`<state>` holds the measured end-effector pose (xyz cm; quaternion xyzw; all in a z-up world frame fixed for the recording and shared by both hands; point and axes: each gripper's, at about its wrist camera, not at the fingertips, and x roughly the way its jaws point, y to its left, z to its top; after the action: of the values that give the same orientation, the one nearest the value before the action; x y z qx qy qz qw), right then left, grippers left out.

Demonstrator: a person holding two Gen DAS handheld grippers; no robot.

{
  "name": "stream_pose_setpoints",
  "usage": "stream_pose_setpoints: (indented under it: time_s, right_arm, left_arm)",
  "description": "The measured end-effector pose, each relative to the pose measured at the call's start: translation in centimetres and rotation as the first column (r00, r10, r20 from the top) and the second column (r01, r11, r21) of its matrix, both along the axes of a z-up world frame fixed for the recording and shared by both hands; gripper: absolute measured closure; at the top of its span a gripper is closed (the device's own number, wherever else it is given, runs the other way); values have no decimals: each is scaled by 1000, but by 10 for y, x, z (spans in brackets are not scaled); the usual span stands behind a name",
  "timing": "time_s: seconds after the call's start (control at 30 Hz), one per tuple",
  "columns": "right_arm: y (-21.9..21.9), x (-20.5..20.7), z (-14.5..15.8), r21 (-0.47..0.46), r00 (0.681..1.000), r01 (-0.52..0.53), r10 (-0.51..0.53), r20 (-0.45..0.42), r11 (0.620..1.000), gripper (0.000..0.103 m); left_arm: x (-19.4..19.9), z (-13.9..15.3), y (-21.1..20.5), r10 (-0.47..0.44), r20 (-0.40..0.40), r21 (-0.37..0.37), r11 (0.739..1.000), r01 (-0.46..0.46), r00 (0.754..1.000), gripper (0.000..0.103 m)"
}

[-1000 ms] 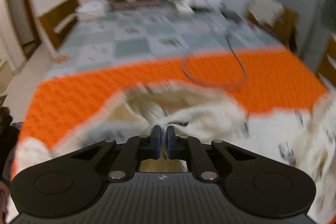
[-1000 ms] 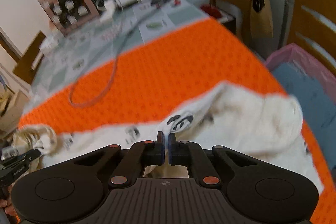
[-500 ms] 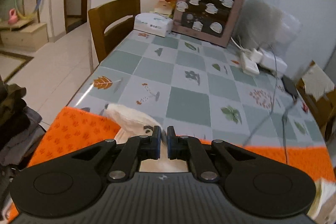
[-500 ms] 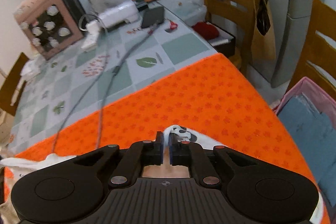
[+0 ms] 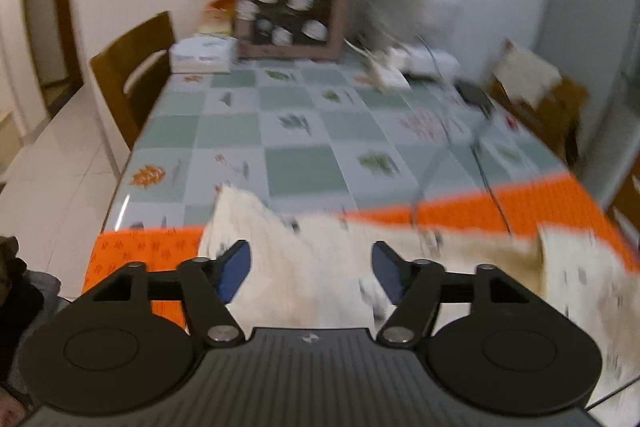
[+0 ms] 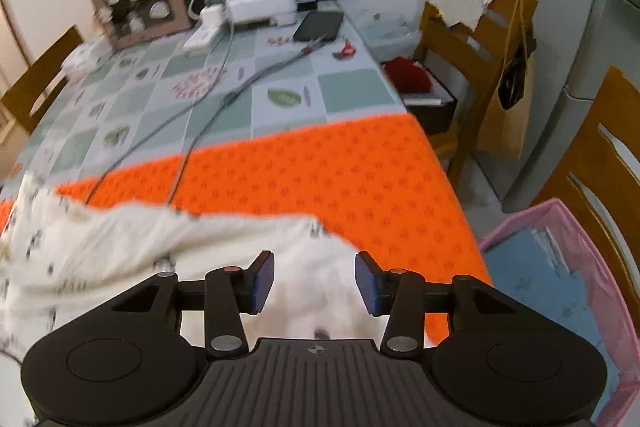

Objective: Fold clothes

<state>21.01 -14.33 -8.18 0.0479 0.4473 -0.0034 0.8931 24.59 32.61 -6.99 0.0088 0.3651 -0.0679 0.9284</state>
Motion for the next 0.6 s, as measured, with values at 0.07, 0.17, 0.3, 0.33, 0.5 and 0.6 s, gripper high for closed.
stream_pose_setpoints:
  time_s: [0.07,0.17,0.3,0.33,0.5,0.6]
  right_arm:
    - [1,-11,-1,2,1000,-12,12,-17,1000,56]
    - [3,-26,-5,11,999,-11,11,-39,1000,56]
    - [8,-44,-11,41,997,4,-1,-71,999,56]
    - [9,-48,-12,47,997,8,-4,-79,999,56]
    - [14,-62,-15,51,994,12,-6,-108,999,56]
    - [16,-69,-13,48,994,17,-12,-111,999,56]
  left_arm:
    - [-16,-6,-5,-52,-26,10,999,52,998,25]
    - [-41,-15,-14,-143,-54,29,989,144,988,25]
    - [-60,-33,-28,-223,-85,72,971,229,971,26]
    - [-62,-39,-32,-238,-95,92,965,247,967,28]
    - [-57,-70,-44,-273,-165,206,930,304,948,47]
    - [-54,-81,-43,-291,-175,243,913,328,941,62]
